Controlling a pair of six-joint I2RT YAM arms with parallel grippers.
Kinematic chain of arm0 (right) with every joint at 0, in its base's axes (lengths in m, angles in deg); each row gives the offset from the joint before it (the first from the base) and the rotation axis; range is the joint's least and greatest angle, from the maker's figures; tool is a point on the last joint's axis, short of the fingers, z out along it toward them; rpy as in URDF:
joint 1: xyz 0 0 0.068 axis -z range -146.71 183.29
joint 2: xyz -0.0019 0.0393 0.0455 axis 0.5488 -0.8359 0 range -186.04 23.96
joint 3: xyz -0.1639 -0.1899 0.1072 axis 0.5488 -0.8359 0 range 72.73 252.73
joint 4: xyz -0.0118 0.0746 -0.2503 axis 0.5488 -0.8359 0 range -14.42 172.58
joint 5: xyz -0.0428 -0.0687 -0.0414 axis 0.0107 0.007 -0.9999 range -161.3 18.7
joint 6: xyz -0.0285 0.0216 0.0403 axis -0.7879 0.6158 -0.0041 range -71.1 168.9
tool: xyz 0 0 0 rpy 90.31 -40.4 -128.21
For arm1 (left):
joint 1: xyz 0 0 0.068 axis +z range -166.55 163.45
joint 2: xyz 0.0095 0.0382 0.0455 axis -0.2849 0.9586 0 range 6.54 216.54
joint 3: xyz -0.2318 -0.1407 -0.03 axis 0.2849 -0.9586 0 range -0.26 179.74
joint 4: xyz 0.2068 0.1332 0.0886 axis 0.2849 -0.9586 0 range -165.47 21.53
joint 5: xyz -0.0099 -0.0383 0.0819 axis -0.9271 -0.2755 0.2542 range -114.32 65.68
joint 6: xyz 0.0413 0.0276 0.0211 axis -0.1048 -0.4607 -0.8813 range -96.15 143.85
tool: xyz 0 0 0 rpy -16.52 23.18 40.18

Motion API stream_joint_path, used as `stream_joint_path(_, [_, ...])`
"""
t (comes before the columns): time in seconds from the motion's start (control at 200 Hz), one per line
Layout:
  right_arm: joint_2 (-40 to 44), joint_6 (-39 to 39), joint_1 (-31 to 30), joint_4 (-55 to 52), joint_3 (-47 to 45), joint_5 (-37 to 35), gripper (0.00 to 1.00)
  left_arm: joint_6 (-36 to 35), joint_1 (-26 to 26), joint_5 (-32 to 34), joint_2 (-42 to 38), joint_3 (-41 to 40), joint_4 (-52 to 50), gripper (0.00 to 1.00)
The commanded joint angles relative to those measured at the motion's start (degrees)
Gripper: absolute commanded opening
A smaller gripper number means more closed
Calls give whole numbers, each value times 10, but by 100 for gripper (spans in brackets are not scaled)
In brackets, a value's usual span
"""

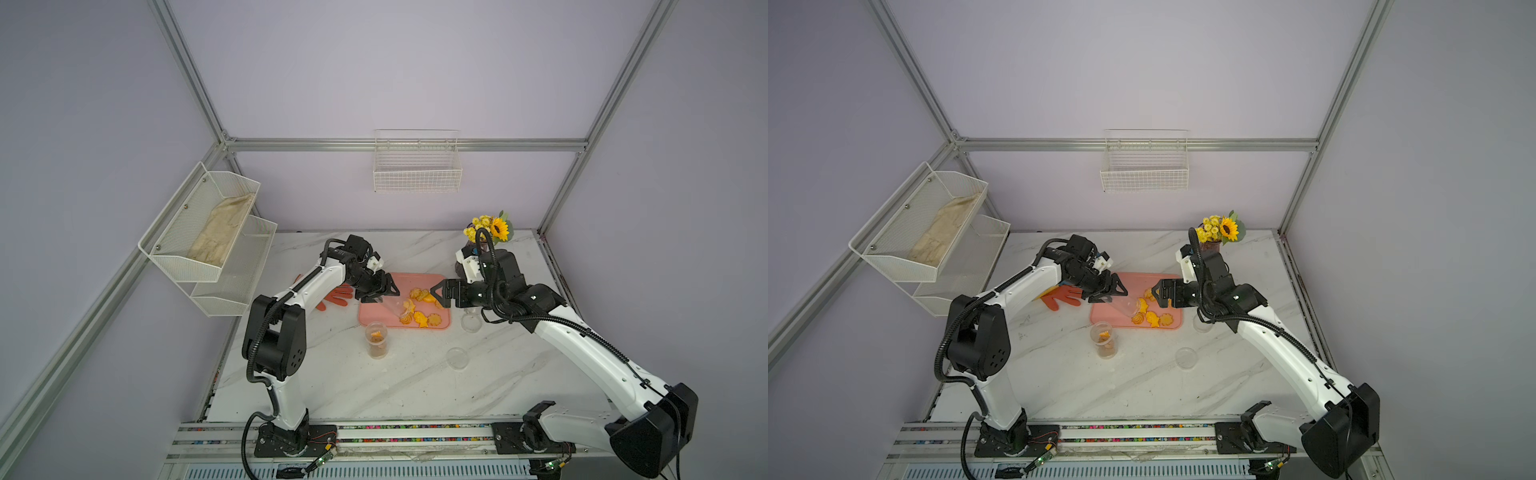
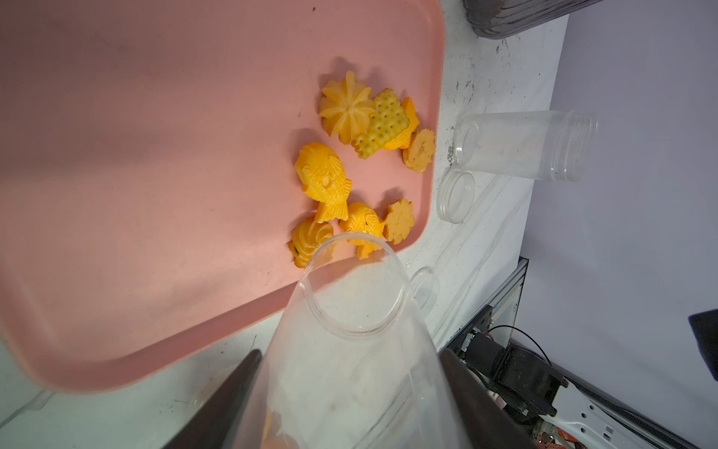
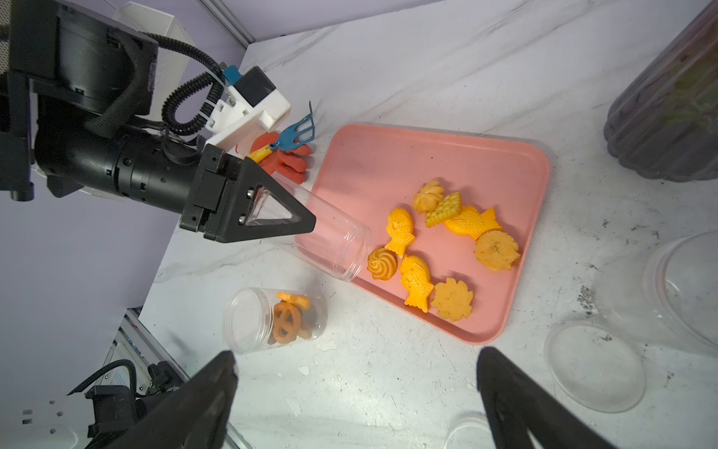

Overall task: Pour the cookies out of the jar
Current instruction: Pour the cookies in the jar onto the tray.

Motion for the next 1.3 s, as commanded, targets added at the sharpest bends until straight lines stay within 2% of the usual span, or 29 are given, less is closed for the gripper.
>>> stream_joint_path(0.0, [3, 8, 2, -9, 12, 3, 97, -14, 4, -8, -38, 43, -7, 66])
stream_joint_path(0.64, [8, 1, 11, -57, 47, -8, 97, 10, 12, 8, -106, 42, -7, 65])
stream_joint_path(1.295, [-14, 1, 62, -105, 127, 26, 97, 108, 20, -13, -211, 36, 30, 66])
